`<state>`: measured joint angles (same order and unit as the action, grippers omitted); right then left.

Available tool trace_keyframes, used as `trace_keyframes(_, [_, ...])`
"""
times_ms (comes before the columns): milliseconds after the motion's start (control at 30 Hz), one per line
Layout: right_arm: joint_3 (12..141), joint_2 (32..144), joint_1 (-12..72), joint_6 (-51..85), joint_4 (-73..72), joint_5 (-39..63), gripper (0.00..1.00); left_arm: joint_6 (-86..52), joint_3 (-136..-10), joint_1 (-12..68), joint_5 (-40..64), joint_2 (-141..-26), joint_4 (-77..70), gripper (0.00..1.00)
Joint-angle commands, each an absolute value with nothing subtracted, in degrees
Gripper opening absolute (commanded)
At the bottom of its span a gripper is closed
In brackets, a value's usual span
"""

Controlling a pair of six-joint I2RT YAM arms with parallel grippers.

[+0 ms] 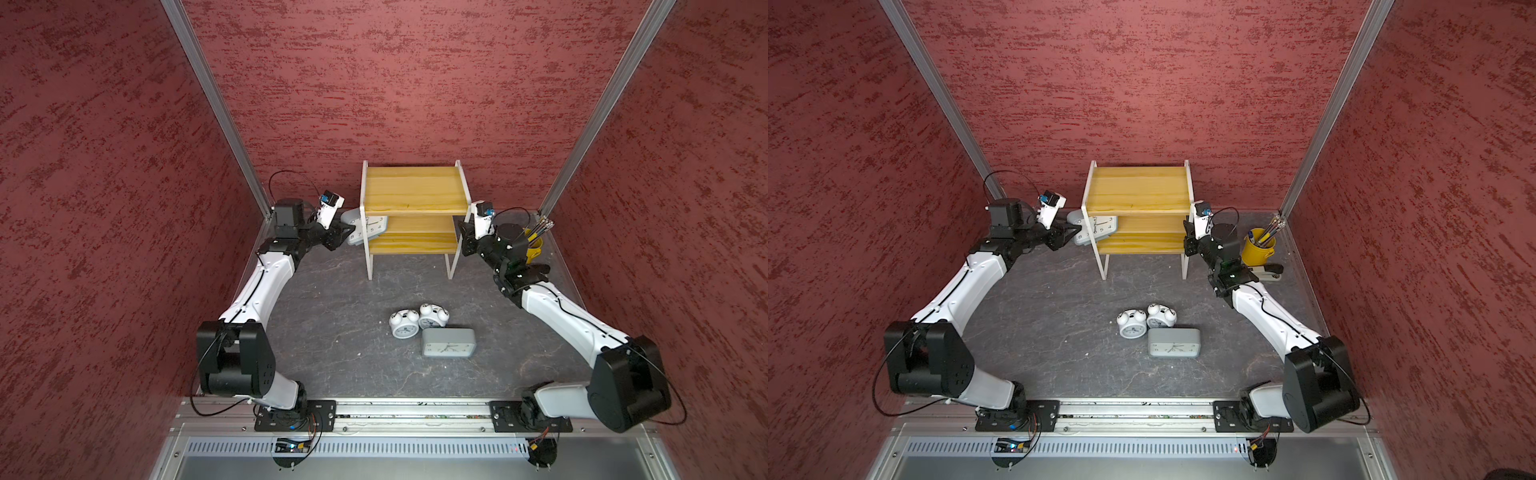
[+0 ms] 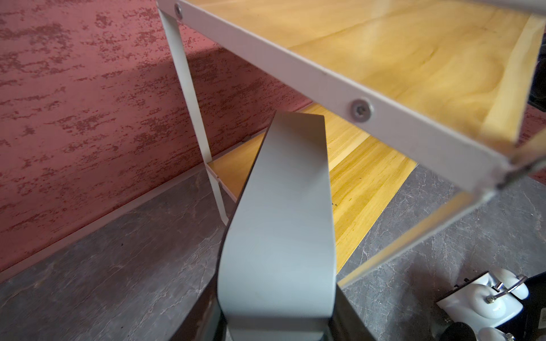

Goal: Place the alarm clocks on the shelf by style
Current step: Place the alarm on the shelf.

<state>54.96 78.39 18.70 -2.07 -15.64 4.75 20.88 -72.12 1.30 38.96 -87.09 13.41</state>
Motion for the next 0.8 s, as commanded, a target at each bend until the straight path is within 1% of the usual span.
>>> trace_keyframes(0, [57.16,78.91,18.31,-2.39,-15.99,6.41,0.16,21.88,-74.69,1.78,43.42,-88.48,6.03,0.10])
trace_keyframes(500, [57.75,78.89,17.94,-2.46,-14.35,8.46,0.17,23.75,-77.83,4.74,49.37,-96.52,2.83,0.11])
trace_keyframes(767, [57.74,78.53,17.93,-2.78,-13.49,8.18,0.18,24.12,-80.21,6.19,52.61,-100.89,2.20,0.14])
